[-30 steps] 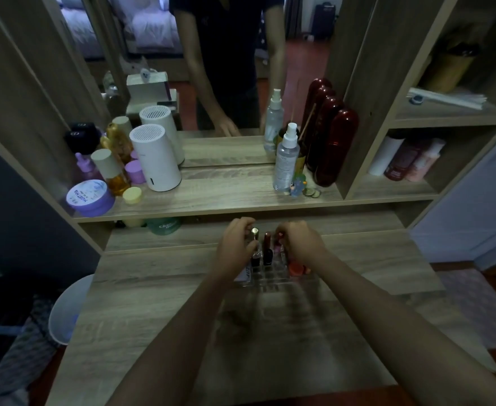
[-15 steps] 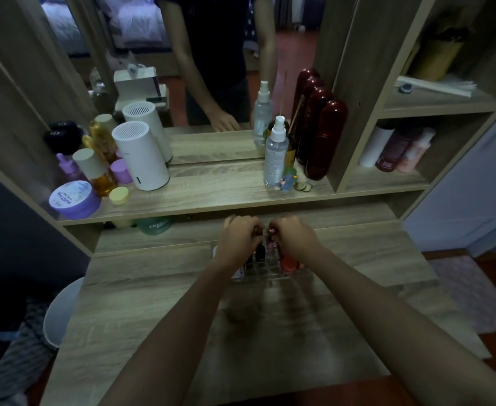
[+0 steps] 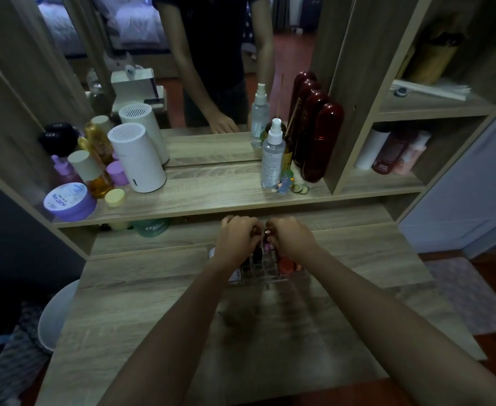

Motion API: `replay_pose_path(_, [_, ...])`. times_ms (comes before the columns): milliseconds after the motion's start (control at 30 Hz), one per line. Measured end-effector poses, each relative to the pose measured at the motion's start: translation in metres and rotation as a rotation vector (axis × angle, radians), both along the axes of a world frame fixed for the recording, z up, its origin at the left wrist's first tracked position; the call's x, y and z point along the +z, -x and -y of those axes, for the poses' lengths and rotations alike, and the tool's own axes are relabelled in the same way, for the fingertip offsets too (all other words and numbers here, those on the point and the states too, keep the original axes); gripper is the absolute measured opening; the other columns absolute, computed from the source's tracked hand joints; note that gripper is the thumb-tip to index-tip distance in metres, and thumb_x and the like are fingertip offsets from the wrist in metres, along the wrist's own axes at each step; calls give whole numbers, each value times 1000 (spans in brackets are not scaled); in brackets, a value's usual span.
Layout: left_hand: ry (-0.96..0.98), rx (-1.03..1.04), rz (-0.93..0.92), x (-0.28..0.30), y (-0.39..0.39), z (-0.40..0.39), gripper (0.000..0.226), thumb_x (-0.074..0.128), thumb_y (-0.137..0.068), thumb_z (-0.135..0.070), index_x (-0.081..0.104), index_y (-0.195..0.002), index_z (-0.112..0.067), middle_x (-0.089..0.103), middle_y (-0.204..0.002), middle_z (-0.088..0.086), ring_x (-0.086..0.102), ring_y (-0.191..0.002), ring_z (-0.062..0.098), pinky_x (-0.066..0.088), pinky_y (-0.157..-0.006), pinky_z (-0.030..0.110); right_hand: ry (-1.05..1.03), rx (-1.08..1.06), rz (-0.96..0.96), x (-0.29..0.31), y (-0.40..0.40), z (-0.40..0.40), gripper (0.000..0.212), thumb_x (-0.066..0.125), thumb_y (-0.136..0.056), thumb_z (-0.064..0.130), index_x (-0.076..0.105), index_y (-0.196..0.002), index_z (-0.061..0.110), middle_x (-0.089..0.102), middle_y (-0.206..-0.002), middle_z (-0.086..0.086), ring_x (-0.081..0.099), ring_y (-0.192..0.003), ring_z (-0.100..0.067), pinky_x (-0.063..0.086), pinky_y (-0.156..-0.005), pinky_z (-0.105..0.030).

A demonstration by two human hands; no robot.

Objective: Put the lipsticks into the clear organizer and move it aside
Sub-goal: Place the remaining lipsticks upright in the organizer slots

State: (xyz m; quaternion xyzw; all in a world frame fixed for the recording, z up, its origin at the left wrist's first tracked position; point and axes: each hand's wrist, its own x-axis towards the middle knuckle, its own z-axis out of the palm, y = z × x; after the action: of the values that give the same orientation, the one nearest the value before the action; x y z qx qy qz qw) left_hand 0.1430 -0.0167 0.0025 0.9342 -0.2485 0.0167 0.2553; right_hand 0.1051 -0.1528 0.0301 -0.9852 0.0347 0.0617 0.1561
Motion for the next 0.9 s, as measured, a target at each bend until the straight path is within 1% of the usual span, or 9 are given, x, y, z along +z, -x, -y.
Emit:
replay_pose_path(167, [-2,-25,1,0,2,-1,16,63,-85,-20,65,-100,-23,70,-101,-1,58,-105,18,28,-109,39,-2,-7,13,0,0,2,27,59,-92,20,63,-118,15,68,-113,-12,64,-106,-29,52,-85,-40])
replay_pose_path(400, [8,-21,12,-1,2,-2,17,63,-83,-21,64,-100,-23,69,-100,-1,59,-102,18,29,-109,39,5,-17,-1,0,2,2,31,63,-89,20,62,-119,15,68,-114,-13,64,-107,-31,52,-86,-40])
replay_pose_path(600, [26,-19,-1,-3,3,-3,25,65,-81,-19,62,-106,-21,68,-104,0,58,-104,18,30,-109,38,25,-7,-4,0,2,4,32,65,-88,20,62,-119,16,67,-114,-13,63,-108,-31,51,-85,-40])
replay_pose_path(733, [35,-16,-13,-2,5,-3,28,64,-81,-19,60,-109,-21,66,-107,0,57,-107,18,30,-109,38,16,-3,4,-1,4,5,35,65,-88,21,60,-122,17,67,-115,-10,63,-107,-27,51,-85,-38])
replay_pose_path(900, [21,-1,-18,4,7,-6,35,65,-81,-20,58,-116,-20,63,-112,1,56,-109,18,37,-103,37,13,1,13,3,9,4,49,67,-87,22,53,-133,18,63,-126,-10,59,-116,-28,51,-93,-42])
